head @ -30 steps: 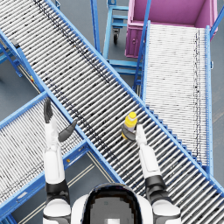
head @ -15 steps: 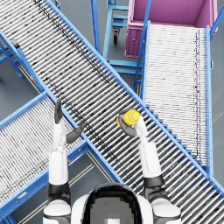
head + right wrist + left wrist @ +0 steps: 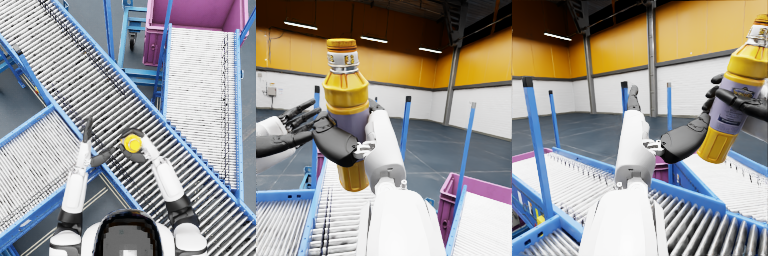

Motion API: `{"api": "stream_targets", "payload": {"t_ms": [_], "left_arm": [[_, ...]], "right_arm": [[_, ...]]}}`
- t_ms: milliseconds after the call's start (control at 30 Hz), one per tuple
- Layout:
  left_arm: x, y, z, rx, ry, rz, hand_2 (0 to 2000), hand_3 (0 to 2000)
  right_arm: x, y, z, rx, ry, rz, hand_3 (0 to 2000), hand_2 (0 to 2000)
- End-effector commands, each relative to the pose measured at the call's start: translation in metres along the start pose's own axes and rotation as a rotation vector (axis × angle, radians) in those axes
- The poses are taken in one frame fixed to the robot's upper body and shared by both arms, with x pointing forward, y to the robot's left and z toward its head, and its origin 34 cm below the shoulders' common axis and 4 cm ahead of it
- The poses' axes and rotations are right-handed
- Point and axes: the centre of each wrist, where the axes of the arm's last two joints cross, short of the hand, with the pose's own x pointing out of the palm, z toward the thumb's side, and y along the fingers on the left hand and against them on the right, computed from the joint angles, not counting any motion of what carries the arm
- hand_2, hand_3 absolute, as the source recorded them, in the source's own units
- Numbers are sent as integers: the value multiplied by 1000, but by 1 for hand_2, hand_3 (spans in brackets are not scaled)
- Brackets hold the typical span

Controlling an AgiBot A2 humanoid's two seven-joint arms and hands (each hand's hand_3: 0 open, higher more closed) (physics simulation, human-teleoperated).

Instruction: Pick up the oil and place it on the left assembly line, put the cola on the right, and keep Sprite still

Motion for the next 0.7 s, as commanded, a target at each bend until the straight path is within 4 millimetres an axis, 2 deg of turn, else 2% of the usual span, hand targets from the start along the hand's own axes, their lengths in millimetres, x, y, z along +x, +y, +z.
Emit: {"api": "stream_targets", "payload": {"t_ms": [33, 167, 200, 300, 400, 467, 600, 700], "left_arm": [[20, -8, -7, -35, -15, -81, 0, 0], [34, -10, -9, -43, -35, -125, 0, 0], [38, -5, -10, -41, -45, -132, 0, 0], [36, -6, -12, -49, -47, -120, 0, 0], [34, -4, -10, -42, -52, -131, 0, 0], [38, -5, -9, -38, -60, -168, 0, 0], [39, -2, -1, -7, -71, -168, 0, 0], [49, 0, 0, -2, -90, -181, 0, 0]], "right_arm": [[5, -10, 9, -39, -5, 6, 2000, 2000], [15, -14, 10, -46, -19, 19, 2000, 2000], [34, -5, -1, 0, -27, 87, 2000, 2000], [46, 4, -10, 39, -36, 153, 2000, 2000], [52, 12, -11, 49, -41, 159, 2000, 2000], [55, 14, -19, 79, -45, 139, 2000, 2000], [57, 16, -30, 123, -52, 111, 2000, 2000], [59, 13, -32, 121, -62, 115, 2000, 2000]]}}
